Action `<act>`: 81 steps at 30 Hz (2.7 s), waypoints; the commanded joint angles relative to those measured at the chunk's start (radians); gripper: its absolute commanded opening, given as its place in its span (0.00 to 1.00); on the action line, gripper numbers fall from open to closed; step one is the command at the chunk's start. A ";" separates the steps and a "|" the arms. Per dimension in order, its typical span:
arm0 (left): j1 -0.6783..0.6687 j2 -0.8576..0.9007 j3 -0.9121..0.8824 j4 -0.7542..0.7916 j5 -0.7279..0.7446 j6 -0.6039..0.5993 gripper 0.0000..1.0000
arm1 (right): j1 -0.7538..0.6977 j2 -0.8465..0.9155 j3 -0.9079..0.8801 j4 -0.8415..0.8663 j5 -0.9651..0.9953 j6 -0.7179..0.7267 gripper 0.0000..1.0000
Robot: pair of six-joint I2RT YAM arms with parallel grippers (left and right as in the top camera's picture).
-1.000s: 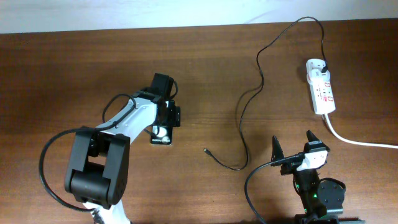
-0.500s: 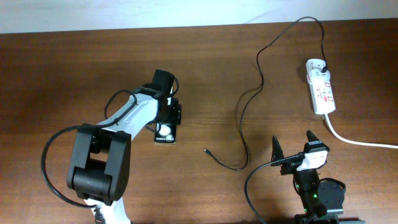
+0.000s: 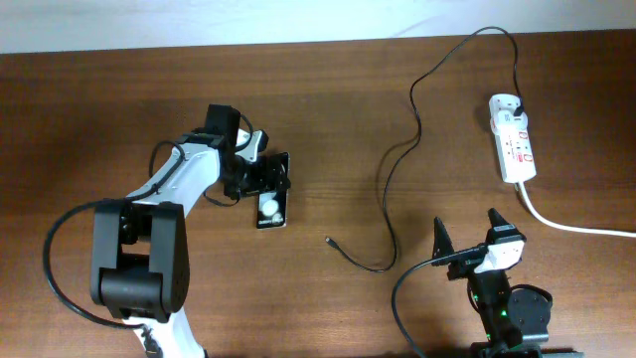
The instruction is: Plug charger to phone and switch on socket
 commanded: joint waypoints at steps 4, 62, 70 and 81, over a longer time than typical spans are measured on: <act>0.001 0.007 0.021 0.004 0.040 0.024 0.68 | -0.005 0.010 0.034 -0.017 -0.137 0.299 0.99; 0.053 -0.003 0.021 -0.007 0.444 0.127 0.87 | 0.500 1.828 1.081 -0.044 -0.563 0.491 0.04; 0.139 -0.053 0.033 0.269 1.127 0.289 0.66 | 0.366 1.815 1.081 0.350 -0.983 0.583 0.04; 0.085 -0.301 0.043 0.294 1.127 0.282 0.11 | 0.367 1.815 1.081 0.539 -1.007 0.581 0.04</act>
